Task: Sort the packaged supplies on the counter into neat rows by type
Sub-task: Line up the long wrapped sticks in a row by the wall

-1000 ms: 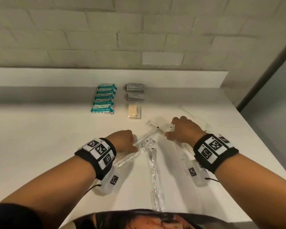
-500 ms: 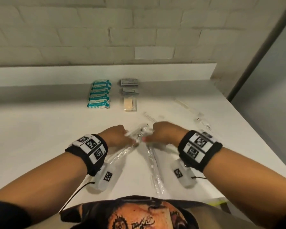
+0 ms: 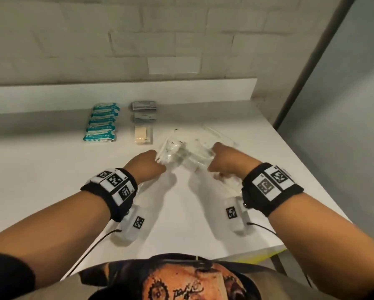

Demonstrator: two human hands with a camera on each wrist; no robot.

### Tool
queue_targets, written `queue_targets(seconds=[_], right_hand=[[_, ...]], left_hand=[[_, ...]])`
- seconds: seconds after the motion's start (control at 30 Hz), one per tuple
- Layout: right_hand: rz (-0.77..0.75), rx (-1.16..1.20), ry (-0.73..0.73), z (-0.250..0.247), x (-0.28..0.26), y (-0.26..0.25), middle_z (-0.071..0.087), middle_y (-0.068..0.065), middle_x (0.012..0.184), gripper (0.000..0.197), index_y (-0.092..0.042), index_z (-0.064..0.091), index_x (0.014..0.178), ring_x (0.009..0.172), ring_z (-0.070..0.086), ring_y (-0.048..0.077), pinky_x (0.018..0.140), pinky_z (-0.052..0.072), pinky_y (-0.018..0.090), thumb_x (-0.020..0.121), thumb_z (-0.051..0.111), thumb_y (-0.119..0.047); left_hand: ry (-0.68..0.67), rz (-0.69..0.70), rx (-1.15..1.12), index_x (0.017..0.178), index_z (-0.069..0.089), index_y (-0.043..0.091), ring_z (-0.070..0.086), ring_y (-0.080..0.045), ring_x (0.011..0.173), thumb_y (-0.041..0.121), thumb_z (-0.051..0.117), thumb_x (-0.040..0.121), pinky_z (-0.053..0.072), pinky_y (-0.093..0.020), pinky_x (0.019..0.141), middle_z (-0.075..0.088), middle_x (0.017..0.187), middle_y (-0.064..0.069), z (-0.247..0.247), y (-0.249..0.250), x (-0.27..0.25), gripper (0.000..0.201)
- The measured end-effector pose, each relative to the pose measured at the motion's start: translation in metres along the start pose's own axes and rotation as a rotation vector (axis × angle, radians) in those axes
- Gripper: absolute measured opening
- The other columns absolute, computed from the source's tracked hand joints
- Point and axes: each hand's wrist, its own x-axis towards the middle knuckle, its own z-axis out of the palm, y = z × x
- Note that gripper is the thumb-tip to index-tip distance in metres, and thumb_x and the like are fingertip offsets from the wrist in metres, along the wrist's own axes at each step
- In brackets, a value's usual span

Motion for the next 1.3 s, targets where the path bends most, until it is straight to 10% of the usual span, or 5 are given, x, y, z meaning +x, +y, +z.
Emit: queue_targets(seconds=[0.13, 0.73, 1.03, 1.2, 1.3], right_hand=[[0.152, -0.304, 0.083, -0.037, 0.012, 0.075, 0.064, 0.011, 0.115, 0.059, -0.003, 0.055, 0.121, 0.104, 0.061, 0.028, 0.082, 0.049, 0.032, 0.079, 0.073, -0.041], [-0.298, 0.084, -0.136, -0.077, 0.112, 0.087, 0.062, 0.011, 0.109, 0.034, -0.009, 0.058, 0.113, 0.1, 0.062, 0.028, 0.09, 0.051, 0.043, 0.081, 0.064, -0.018], [-0.5, -0.19, -0.405, -0.071, 0.108, 0.059, 0.067, 0.0, 0.083, 0.016, -0.026, 0.059, 0.08, 0.066, 0.061, 0.013, 0.061, 0.051, 0.029, 0.077, 0.068, -0.013], [-0.331, 0.117, -0.186, -0.106, 0.138, 0.035, 0.063, 0.009, 0.069, 0.024, -0.011, 0.056, 0.102, 0.043, 0.055, 0.015, 0.047, 0.047, 0.027, 0.08, 0.06, -0.004], [-0.291, 0.046, -0.057, -0.115, 0.17, 0.024, 0.063, 0.009, 0.114, 0.063, -0.01, 0.043, 0.133, 0.093, 0.065, 0.024, 0.076, 0.051, 0.03, 0.08, 0.073, -0.027]], left_hand=[[0.054, 0.073, 0.042, 0.072, 0.048, 0.019, 0.052, -0.019, 0.071, 0.044, 0.062, 0.086, 0.034, -0.029, 0.057, 0.049, 0.074, 0.002, 0.01, 0.038, 0.024, 0.031], [-0.117, 0.071, -0.296, 0.08, 0.06, 0.02, 0.063, -0.012, 0.066, 0.043, 0.067, 0.083, 0.051, -0.027, 0.067, 0.067, 0.073, 0.004, 0.087, 0.112, 0.013, 0.024], [0.181, -0.096, -0.589, 0.086, 0.056, 0.014, 0.052, -0.015, 0.065, 0.044, 0.065, 0.086, 0.041, -0.027, 0.061, 0.06, 0.077, 0.0, 0.03, 0.09, 0.024, 0.032], [0.233, -0.105, -0.683, 0.104, 0.057, 0.009, 0.057, -0.015, 0.062, 0.048, 0.068, 0.082, 0.051, -0.028, 0.058, 0.065, 0.079, 0.0, -0.003, 0.112, 0.086, 0.046], [0.205, -0.205, -0.658, 0.111, 0.052, 0.008, 0.065, -0.024, 0.089, 0.05, 0.068, 0.081, 0.057, -0.042, 0.086, 0.066, 0.102, -0.009, -0.011, 0.114, 0.124, 0.053]])
